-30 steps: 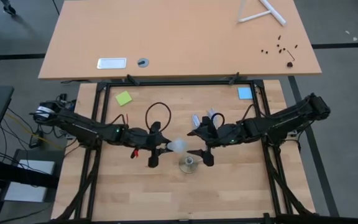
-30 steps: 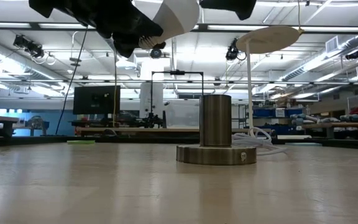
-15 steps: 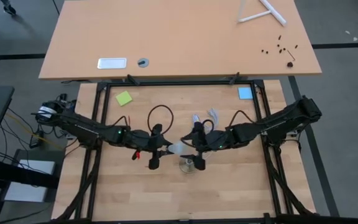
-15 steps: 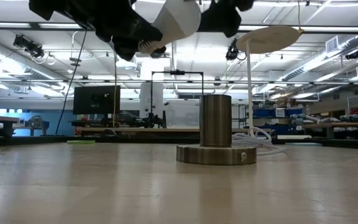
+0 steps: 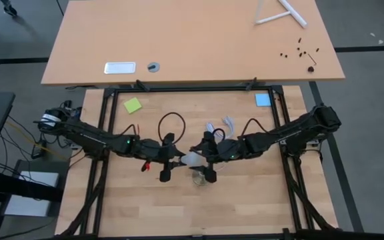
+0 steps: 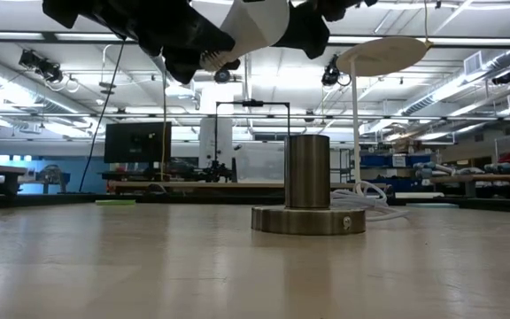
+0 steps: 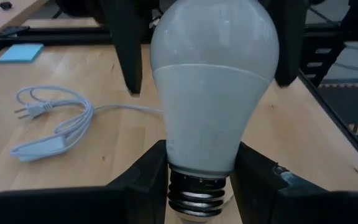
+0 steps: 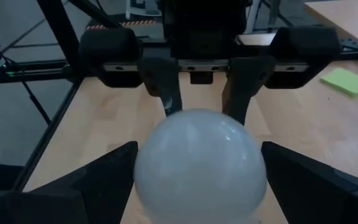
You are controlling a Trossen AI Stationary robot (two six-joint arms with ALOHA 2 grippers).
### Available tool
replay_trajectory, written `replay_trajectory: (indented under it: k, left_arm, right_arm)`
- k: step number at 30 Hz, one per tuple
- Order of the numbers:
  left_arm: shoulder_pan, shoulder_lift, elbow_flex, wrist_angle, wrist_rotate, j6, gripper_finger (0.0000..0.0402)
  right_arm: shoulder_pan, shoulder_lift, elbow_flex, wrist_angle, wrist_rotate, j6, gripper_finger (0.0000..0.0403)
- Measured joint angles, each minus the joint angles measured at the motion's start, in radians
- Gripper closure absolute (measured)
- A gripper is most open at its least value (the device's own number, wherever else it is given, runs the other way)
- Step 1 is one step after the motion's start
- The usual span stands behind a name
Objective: Screw lightbulb
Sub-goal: Insert the lightbulb into the lamp
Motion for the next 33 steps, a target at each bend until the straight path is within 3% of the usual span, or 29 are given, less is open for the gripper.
replay_trajectory:
  k: [10,23,33]
  left_arm:
    - [0.000,0.000,0.000,0.052,0.004,-0.002,0.0266]
    - [0.000,0.000,0.000,0.075,0.004,-0.004,0.0261]
    - [0.000,0.000,0.000,0.082,0.007,-0.031,0.0232]
  right_arm:
    - [0.002,0.000,0.000,-0.026,-0.009,0.008,0.0062]
    - [0.001,-0.002,0.000,-0.043,-0.016,0.022,0.0162]
    - [0.000,-0.002,0.000,-0.042,-0.028,0.019,0.0188]
